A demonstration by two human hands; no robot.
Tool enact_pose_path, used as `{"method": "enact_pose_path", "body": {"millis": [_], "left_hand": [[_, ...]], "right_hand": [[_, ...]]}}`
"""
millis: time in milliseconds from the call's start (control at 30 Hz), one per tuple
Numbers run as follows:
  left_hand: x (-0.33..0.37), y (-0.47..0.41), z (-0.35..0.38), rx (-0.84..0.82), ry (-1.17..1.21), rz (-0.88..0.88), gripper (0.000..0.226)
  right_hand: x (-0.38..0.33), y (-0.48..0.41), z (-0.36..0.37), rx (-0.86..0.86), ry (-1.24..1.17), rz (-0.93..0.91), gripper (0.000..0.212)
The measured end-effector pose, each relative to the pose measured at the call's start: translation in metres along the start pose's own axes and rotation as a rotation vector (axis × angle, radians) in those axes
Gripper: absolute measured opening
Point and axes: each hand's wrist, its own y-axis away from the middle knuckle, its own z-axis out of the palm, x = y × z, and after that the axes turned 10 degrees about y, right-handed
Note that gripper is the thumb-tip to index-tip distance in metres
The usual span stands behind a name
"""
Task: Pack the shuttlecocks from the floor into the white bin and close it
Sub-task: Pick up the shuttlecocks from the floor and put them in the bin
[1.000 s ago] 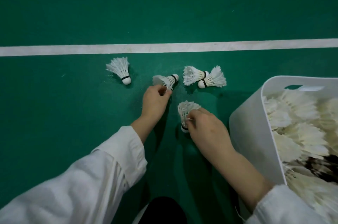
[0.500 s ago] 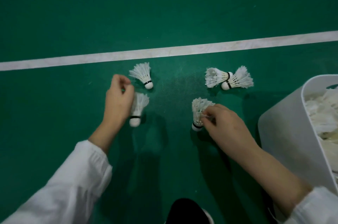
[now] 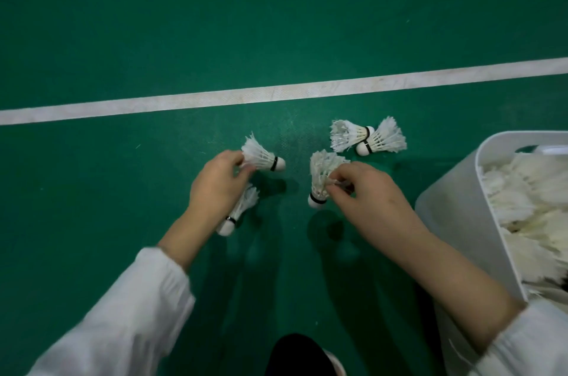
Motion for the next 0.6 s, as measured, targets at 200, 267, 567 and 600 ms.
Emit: {"method": "enact_pose_path", "body": {"millis": [200, 267, 567, 600], "left_hand": [[0.063, 0.072, -0.024, -0.024, 0.226, 0.254, 0.015], [0.09, 0.085, -0.038, -0.01, 0.237, 0.281, 0.013], [0.223, 0.128, -0.057, -0.037, 0.363, 0.524, 0.004], [0.232, 0.131, -0.051, -0.069, 0.37, 0.556, 0.004]], "right_hand": [[-0.001, 0.013, -0.035, -0.012, 0.059, -0.064, 0.015], [-0.002, 0.027, -0.062, -0.047, 0.108, -0.144, 0.016], [0.08, 0.153, -0.226, 0.178, 0.13, 0.148, 0.004], [0.1, 0.17, -0.227, 0.2, 0.14, 0.234, 0.008]]}}
